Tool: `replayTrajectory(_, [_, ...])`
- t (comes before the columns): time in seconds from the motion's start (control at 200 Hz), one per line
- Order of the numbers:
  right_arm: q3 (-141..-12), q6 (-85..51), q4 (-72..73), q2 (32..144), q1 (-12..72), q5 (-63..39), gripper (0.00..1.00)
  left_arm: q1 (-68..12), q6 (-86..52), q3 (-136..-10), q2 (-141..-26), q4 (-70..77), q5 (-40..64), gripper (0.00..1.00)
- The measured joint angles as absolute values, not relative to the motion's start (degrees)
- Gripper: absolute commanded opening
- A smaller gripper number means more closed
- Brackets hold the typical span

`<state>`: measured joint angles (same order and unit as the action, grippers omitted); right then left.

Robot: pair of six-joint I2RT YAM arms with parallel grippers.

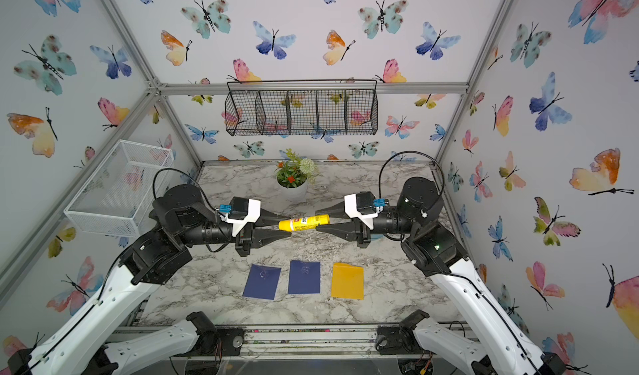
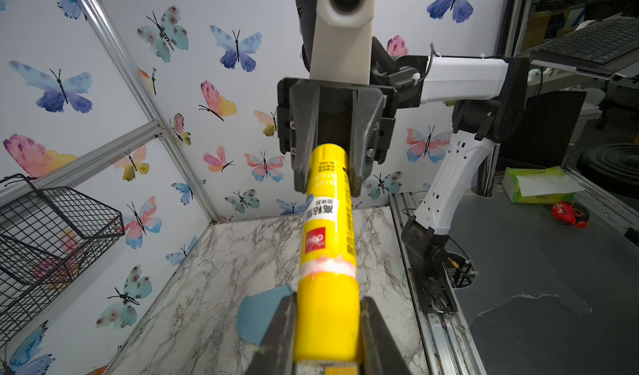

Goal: Seal the envelope with a glue stick
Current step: Open the lid of the glue stick, then place the lid at the center of the board.

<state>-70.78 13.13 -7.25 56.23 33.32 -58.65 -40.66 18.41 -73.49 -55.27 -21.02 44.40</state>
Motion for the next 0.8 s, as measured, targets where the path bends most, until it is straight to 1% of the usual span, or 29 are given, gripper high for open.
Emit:
replayTrajectory(0.415, [-70.78,12.62,-6.85,55.94,33.3,-58.39,0.04,-39.03,19.77,-73.32,-52.97,-24.14,44.42,0.0])
replayTrajectory(0.531, [-72.01,12.43,-4.6,54.22,30.35,-54.02,0.04,-37.52,20.21,-72.73,-50.17,-29.45,44.91,0.0])
replayTrajectory(0.686, [-73.3,11.86,-1.91,52.21,30.09,-50.41,0.04,-37.5,20.56,-72.73,-48.6,-32.12,44.58,0.0])
replayTrajectory(0.801, [-73.3,11.62,-1.78,51.46,30.06,-45.84,0.04,-37.5,20.29,-72.6,-49.01,-33.26,39.64,0.0])
